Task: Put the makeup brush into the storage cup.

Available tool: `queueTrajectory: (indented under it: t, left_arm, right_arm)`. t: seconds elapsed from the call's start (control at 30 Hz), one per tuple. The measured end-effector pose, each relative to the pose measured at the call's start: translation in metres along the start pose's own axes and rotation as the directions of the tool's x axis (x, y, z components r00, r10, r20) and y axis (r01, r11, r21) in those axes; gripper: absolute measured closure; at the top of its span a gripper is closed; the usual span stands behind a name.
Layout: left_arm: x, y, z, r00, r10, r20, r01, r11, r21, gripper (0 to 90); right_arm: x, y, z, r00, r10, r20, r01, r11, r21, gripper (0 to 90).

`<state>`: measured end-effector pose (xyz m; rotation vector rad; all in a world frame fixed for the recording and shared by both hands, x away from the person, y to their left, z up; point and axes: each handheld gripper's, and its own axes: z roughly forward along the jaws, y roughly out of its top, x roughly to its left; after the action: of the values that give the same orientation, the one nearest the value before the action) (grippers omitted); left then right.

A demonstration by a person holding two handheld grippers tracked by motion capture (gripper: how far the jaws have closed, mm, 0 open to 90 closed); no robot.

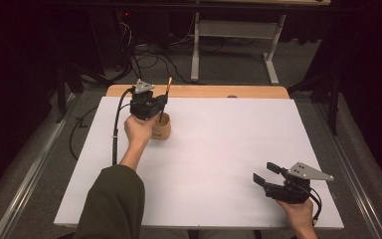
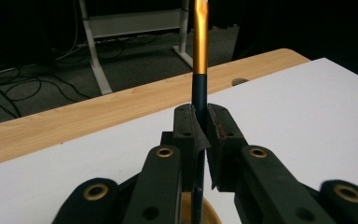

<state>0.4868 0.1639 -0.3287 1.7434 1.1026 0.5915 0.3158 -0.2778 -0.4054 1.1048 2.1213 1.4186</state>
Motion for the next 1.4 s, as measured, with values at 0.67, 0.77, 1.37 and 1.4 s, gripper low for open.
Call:
queueTrajectory:
  t: [0.67,0.77,1.37,1.4]
  left_arm:
    - [-0.002,-0.005,0.011,1.0000,0.007,0.006,-0.007,0.9998,0.021,82.5]
    - [-0.002,-0.005,0.011,1.0000,0.005,0.003,-0.005,0.9997,0.022,82.5]
    - [0.002,-0.010,0.005,1.0000,0.003,-0.006,-0.003,0.9985,0.055,81.7]
    - [0.003,-0.010,0.005,1.0000,0.001,-0.002,-0.001,0.9983,0.059,79.6]
  right_arm:
    - [-0.001,0.000,0.001,1.0000,0.001,-0.002,-0.001,1.000,-0.001,31.0]
    - [-0.001,0.000,0.000,1.0000,0.004,-0.002,-0.004,1.000,0.001,31.0]
    - [-0.001,0.000,0.001,1.0000,0.001,-0.001,-0.001,1.000,-0.002,31.0]
    - [0.000,0.000,0.000,1.0000,0.005,0.000,-0.005,1.000,0.000,31.0]
